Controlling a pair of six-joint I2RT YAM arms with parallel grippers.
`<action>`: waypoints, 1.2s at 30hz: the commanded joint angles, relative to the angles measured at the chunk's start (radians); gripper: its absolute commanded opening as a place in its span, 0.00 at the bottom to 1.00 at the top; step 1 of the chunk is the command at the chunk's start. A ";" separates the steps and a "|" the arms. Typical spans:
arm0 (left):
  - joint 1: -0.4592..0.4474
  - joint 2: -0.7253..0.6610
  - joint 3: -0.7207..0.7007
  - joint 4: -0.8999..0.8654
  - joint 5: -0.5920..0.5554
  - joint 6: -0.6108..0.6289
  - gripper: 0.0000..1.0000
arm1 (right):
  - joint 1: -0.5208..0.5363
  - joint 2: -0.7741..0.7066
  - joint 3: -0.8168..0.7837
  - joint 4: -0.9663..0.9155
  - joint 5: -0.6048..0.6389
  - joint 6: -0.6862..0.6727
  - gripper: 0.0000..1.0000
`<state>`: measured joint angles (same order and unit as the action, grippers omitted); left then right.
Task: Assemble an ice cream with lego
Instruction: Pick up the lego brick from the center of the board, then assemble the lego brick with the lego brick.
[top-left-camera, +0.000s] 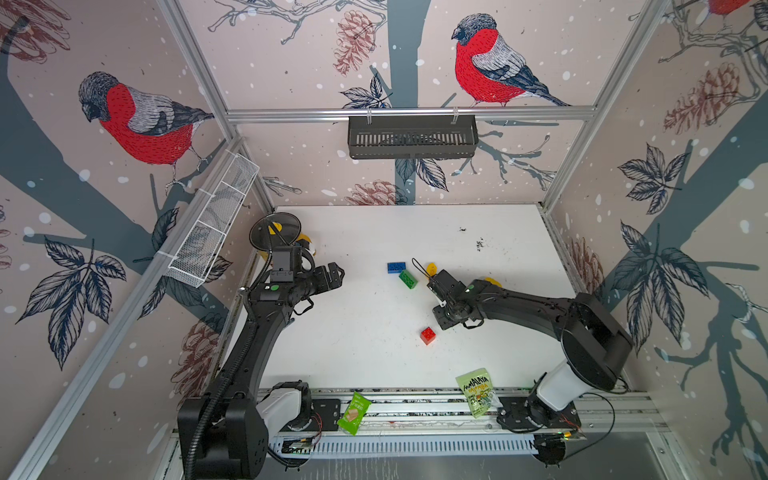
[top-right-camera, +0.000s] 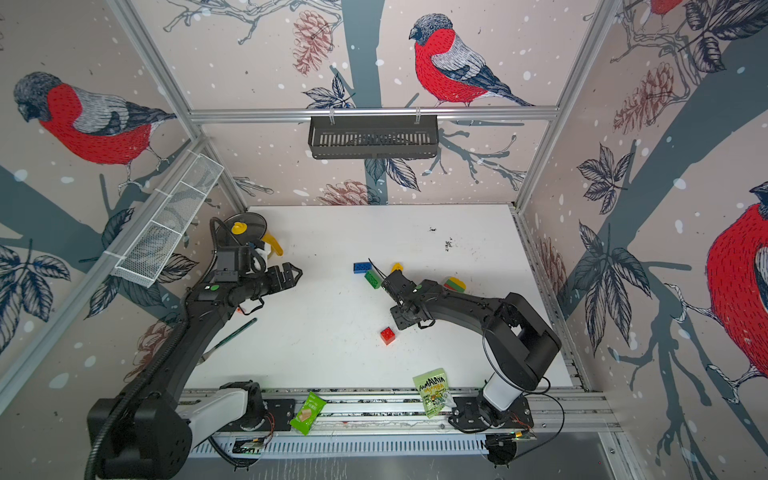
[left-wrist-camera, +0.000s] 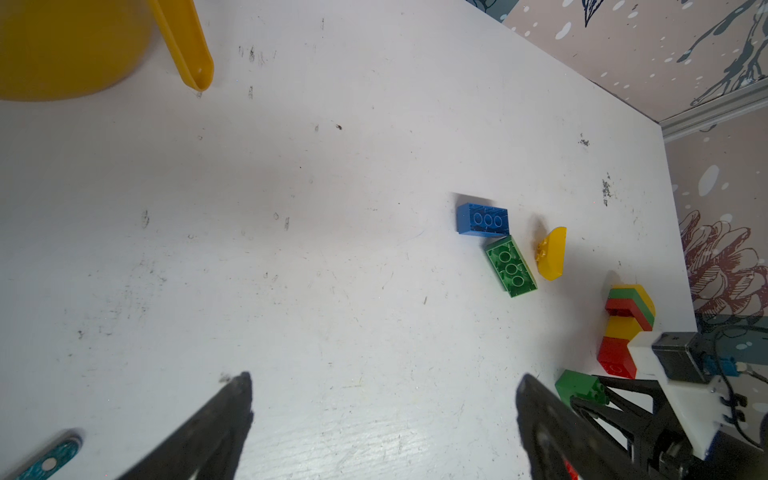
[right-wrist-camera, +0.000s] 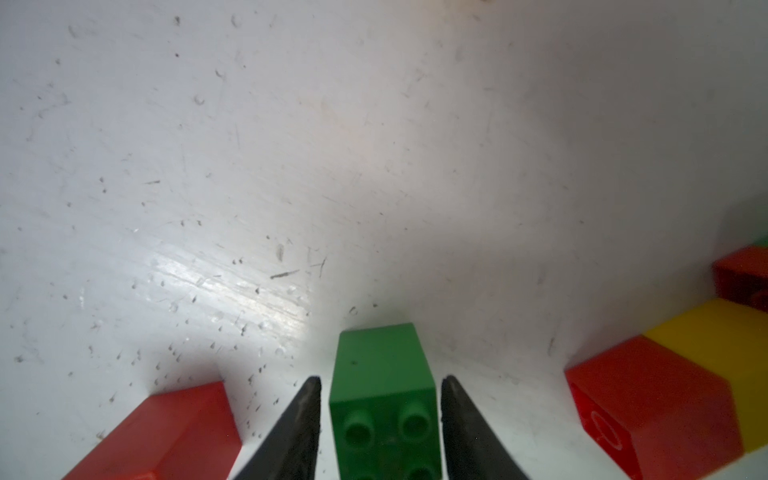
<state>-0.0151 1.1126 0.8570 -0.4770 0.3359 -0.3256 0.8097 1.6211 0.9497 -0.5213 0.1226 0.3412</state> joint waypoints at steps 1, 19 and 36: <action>-0.001 -0.011 0.006 -0.003 -0.011 0.003 0.98 | 0.000 0.002 0.007 0.013 0.010 0.003 0.44; -0.001 -0.010 -0.007 0.021 -0.002 0.007 0.98 | 0.166 -0.184 0.116 -0.113 0.014 0.065 0.26; -0.002 -0.002 -0.013 0.013 -0.003 0.025 0.98 | 0.249 -0.108 0.074 -0.098 0.015 0.110 0.22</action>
<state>-0.0154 1.1145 0.8440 -0.4763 0.3363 -0.3145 1.0569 1.5074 1.0325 -0.6262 0.1303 0.4244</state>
